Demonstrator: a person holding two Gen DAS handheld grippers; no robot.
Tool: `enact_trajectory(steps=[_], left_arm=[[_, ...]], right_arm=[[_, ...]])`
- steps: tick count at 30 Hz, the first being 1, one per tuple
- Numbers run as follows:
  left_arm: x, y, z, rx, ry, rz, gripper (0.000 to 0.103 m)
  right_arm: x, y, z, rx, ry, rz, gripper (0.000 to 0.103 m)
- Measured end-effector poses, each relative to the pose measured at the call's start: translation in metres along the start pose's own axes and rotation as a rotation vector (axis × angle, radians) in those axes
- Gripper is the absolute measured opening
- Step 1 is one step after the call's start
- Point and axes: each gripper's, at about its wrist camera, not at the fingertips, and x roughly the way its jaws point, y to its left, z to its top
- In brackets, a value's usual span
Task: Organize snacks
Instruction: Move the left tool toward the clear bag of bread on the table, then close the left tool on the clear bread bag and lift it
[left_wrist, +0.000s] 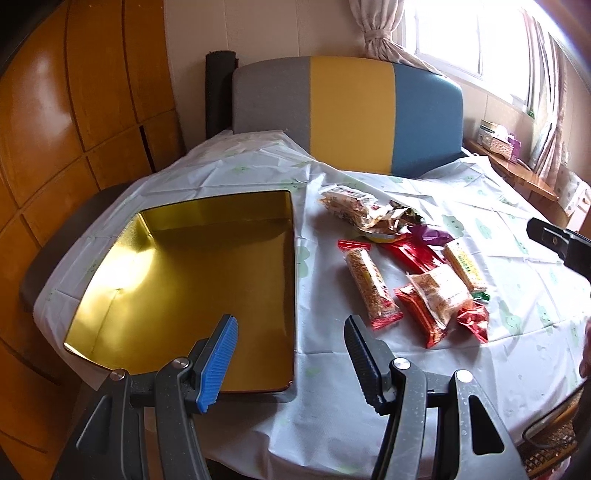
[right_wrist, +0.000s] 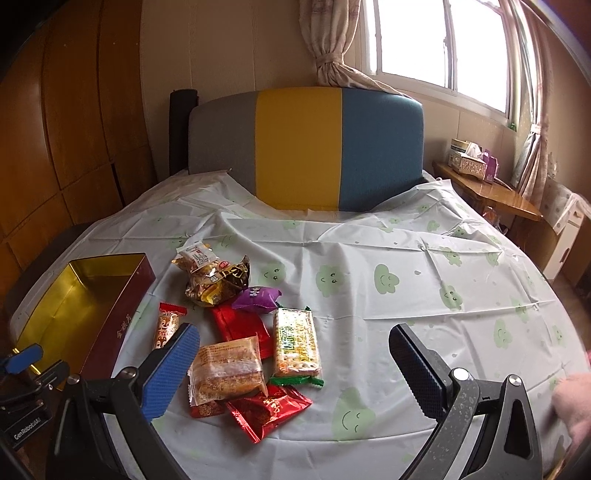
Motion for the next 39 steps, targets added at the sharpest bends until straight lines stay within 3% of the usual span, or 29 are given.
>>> enact_trajectory(steps=[5,10,12,14,19,24,31,36,39], left_arm=[[0.002,-0.002,0.0,-0.012,0.025,-0.086,0.061],[0.008,-0.003,0.002,-0.074,0.096,-0.246,0.069],[0.014,-0.007,0.004,-0.083,0.139,-0.25,0.069],[0.015,-0.012,0.004,-0.063,0.134,-0.24,0.069],[0.02,-0.027,0.007,0.009,0.134,-0.272,0.067],[0.034,-0.064,0.021,0.198,0.18,-0.321,0.053],[0.062,-0.119,0.033,0.487,0.23,-0.387,0.053],[0.085,-0.15,0.039,0.621,0.277,-0.412,0.068],[0.104,-0.16,0.042,0.657,0.317,-0.404,0.071]], right_arm=[[0.009,-0.018,0.013,-0.022,0.02,-0.011,0.103],[0.034,-0.038,0.02,-0.099,0.081,-0.033,0.103],[0.048,-0.046,0.019,-0.116,0.123,-0.035,0.103],[0.061,-0.054,0.015,-0.108,0.159,-0.039,0.103],[0.083,-0.08,0.012,0.051,0.266,-0.01,0.103],[0.08,-0.101,0.014,0.179,0.275,0.01,0.103],[0.079,-0.111,0.015,0.246,0.277,0.038,0.103],[0.078,-0.111,0.016,0.245,0.276,0.051,0.103],[0.078,-0.113,0.016,0.257,0.278,0.056,0.103]])
